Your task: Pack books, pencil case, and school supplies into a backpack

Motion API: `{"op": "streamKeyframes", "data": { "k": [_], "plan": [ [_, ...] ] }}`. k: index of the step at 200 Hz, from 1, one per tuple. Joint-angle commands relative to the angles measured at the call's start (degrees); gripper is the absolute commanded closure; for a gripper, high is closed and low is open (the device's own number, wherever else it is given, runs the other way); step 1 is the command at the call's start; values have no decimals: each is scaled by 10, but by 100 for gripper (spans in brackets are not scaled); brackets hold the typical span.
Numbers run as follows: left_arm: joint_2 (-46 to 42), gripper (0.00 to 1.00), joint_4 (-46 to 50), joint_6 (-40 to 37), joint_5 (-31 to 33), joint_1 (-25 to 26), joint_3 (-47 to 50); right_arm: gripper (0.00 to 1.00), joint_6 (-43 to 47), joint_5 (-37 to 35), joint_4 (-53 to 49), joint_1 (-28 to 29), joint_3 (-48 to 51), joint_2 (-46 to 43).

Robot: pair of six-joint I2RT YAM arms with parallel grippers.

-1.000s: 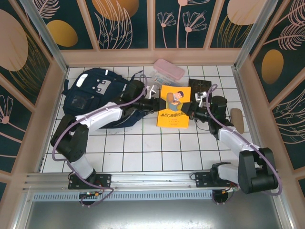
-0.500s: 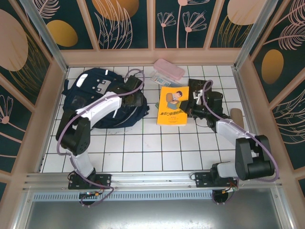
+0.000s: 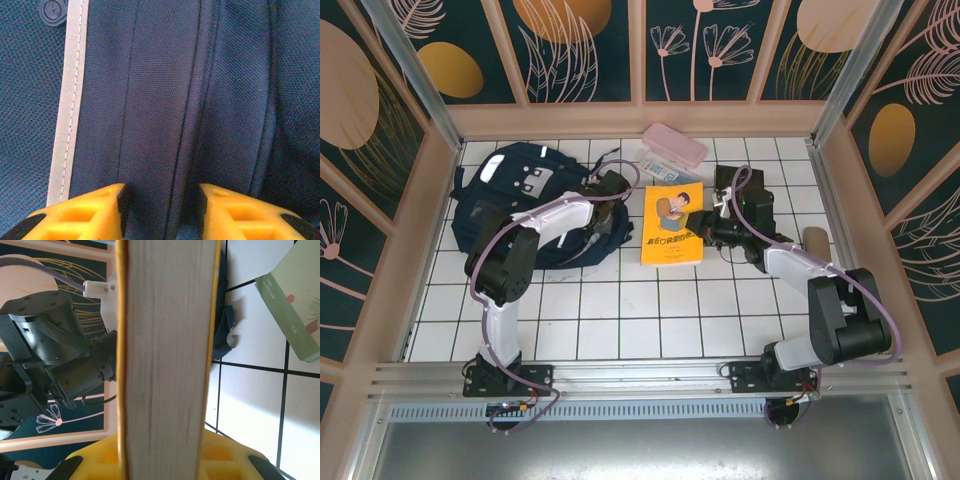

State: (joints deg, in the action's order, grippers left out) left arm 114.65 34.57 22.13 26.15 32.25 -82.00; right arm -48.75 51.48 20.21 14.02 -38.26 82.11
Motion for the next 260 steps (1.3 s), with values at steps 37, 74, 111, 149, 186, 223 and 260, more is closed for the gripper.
{"op": "streamKeyframes", "data": {
  "k": [37, 74, 111, 149, 186, 223, 260],
  "plan": [
    [-48, 53, 25, -17, -54, -7, -25, 100, -7, 7, 53, 9, -25, 9],
    [-57, 53, 22, -23, -73, -24, -35, 100, -13, 5, 63, 16, -25, 16],
    [-21, 54, 25, -38, -69, -25, -31, 100, -14, 5, 65, 21, -26, 22],
    [12, 57, 19, -40, -54, -25, -13, 100, -14, 4, 64, 22, -25, 20],
    [15, 88, 24, -39, -20, -25, -10, 100, -24, 0, 74, 29, -26, 24],
    [-37, 100, 44, -26, -29, -25, -40, 100, -54, -26, 102, 45, -28, 38],
    [-102, 100, 59, -14, -69, -26, -92, 100, -97, -70, 145, 73, -39, 62]
  ]
}}
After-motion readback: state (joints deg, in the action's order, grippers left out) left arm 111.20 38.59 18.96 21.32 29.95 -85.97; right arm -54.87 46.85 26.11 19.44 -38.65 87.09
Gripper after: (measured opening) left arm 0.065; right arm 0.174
